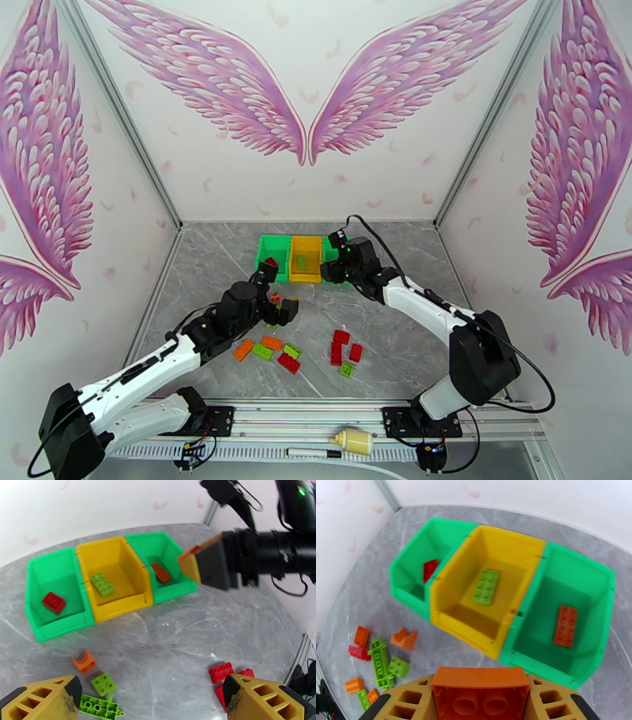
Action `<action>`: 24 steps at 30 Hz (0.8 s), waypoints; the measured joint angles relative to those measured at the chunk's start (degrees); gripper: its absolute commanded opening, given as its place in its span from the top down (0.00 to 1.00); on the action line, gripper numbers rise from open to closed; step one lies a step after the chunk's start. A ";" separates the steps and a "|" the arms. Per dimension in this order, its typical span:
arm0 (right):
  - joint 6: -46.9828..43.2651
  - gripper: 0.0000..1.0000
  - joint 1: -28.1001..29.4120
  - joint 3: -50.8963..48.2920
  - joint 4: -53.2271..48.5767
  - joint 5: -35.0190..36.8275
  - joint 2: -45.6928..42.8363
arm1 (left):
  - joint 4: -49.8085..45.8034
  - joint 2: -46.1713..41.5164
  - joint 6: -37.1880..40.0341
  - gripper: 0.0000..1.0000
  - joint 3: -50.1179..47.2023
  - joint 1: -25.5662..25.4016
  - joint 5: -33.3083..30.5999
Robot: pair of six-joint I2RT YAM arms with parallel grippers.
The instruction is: Sort the legos into containers by color
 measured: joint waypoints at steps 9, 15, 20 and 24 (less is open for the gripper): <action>2.91 0.62 -1.84 14.27 -9.27 8.31 13.94 | 3.82 5.40 1.75 0.01 2.51 -3.82 0.70; 2.84 0.54 -2.49 21.68 -12.33 10.99 20.72 | 4.22 5.97 2.19 0.01 3.26 -4.74 0.33; 2.27 0.10 -2.51 23.47 -12.94 11.74 22.47 | 4.22 5.95 2.36 0.01 3.96 -4.94 -1.29; 1.25 0.00 -2.51 22.67 -11.50 11.08 21.94 | 3.06 5.97 1.84 0.01 4.48 -4.70 -4.39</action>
